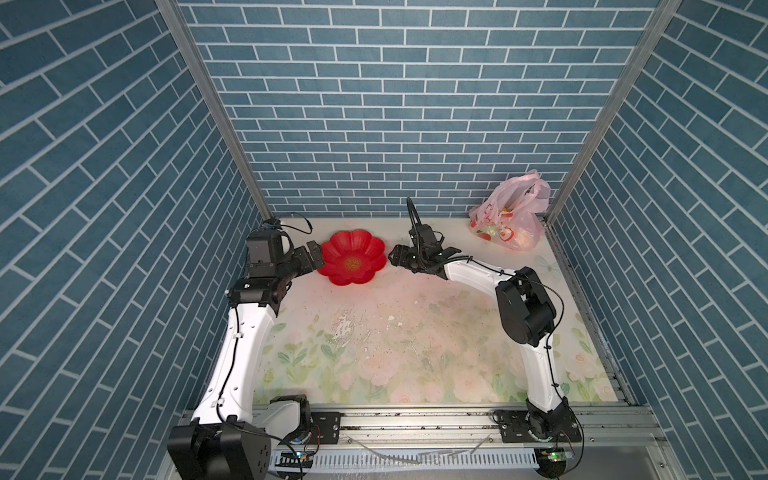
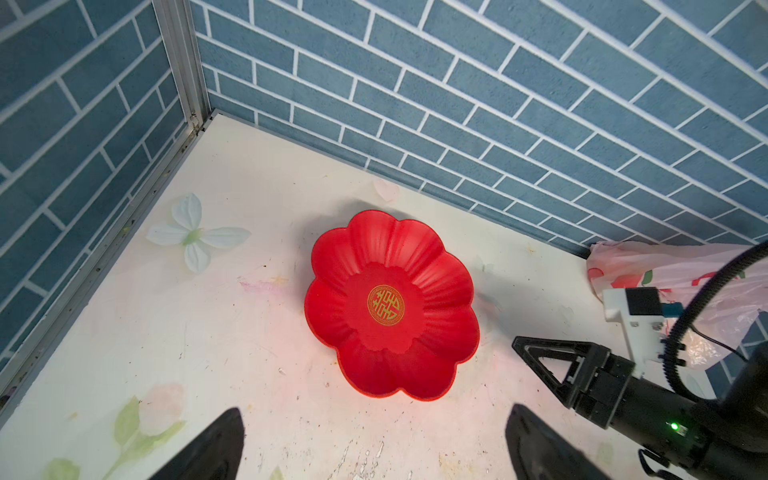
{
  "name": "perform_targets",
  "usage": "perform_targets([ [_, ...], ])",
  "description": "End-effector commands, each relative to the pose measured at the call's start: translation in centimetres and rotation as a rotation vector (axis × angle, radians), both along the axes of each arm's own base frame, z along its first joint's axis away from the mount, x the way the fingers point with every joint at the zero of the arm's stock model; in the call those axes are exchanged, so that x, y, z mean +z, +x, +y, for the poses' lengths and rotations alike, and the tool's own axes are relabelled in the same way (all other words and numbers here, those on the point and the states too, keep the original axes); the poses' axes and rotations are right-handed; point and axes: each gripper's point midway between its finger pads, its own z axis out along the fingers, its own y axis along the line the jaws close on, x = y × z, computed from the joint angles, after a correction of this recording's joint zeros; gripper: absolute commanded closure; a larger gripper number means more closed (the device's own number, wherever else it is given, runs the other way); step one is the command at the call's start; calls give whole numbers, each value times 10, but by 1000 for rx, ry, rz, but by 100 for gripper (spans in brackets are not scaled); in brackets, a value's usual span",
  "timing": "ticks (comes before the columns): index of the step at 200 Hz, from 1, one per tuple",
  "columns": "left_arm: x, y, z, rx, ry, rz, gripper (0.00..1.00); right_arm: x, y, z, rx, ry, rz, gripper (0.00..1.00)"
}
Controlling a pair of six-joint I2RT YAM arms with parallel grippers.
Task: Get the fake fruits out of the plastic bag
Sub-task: 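Push the red flower plate with the right gripper toward the robot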
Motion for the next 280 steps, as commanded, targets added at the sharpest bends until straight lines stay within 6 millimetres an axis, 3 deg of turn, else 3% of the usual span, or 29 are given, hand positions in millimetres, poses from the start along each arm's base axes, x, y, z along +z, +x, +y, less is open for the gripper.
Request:
perform_targets([
  [1,-4,0,-3,-10,-13,-1,1,-4,2,20,11,46,34,27],
  [40,-4,0,-4,-14,-23,-3,1,-20,3,43,42,52,68,30],
  [73,-4,0,-4,-13,-22,-4,1,-36,7,58,50,63,92,39],
  [130,-7,0,-2,-5,-13,6,1,-48,13,71,52,77,106,80],
  [164,-7,0,-1,-1,-11,2,1,-40,10,58,6,84,101,100],
  [177,-7,-1,-1,0,-12,2,1,-32,7,47,-22,89,101,100],
  [203,-6,0,-3,-6,-27,0,1,-21,-4,0,-118,88,140,100],
  [211,-6,0,-4,-10,-34,-3,1,-5,-9,-22,-159,95,134,100],
  [233,-2,-1,-7,-21,-49,-16,1,3,-27,-107,-313,31,150,100],
  [252,1,-2,-9,-25,-57,-27,1,4,-57,-188,-440,-57,181,100],
  [280,0,-2,-11,-32,-67,-25,1,8,-114,-272,-530,-180,240,100],
])
